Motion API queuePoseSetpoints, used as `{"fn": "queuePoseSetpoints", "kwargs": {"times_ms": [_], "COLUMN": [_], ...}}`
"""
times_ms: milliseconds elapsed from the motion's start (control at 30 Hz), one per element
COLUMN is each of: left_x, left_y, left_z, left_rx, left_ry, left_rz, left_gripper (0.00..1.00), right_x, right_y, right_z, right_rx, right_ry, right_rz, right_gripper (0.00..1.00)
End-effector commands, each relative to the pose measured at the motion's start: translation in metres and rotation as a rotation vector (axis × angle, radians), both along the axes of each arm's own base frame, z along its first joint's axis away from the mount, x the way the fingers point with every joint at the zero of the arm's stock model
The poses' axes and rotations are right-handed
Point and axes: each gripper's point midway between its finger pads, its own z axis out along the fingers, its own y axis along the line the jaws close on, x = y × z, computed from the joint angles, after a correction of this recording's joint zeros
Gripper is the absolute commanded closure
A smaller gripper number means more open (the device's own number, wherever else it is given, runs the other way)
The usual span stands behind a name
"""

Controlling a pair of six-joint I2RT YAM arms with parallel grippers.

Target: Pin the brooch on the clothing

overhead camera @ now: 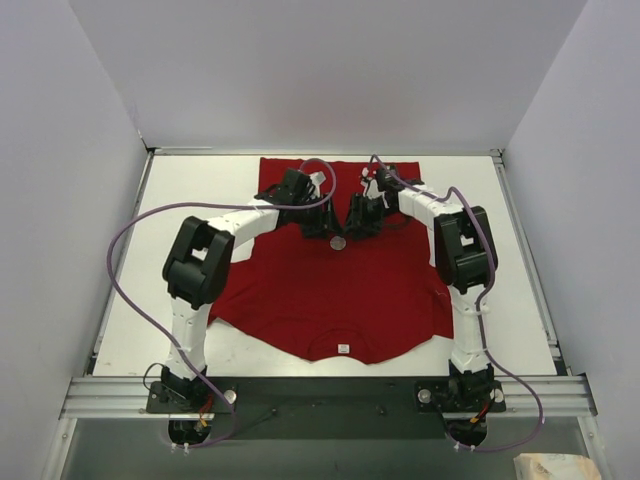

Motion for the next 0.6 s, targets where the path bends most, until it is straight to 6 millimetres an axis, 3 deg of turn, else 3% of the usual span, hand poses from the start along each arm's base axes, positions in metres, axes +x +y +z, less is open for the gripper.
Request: {"fn": "queuePoseSetpoints", "kwargs": {"times_ms": [0, 200, 567], "left_x": [0.012, 0.008, -0.002], "left_y": [-0.020, -0.015, -0.001], "left_z": [0.021, 0.007, -0.028], "left_rx": [-0.073, -0.039, 0.034], "left_ry": [-0.059, -0.031, 0.023], "left_rz": [-0.028, -0.016, 0.005], "left_gripper": [0.40, 0.49, 0.55], "right_x": [0.007, 0.005, 0.003], "right_y": [0.015, 0.015, 0.016], "right_z": [0.015, 0.006, 0.001], "right_rx": [0.065, 0.057, 0.054], "right_ry": [-0.020, -0.003, 0.012], "right_rz": [0.023, 0.018, 0.016], "right_gripper": [0.61, 0.62, 0.64]}}
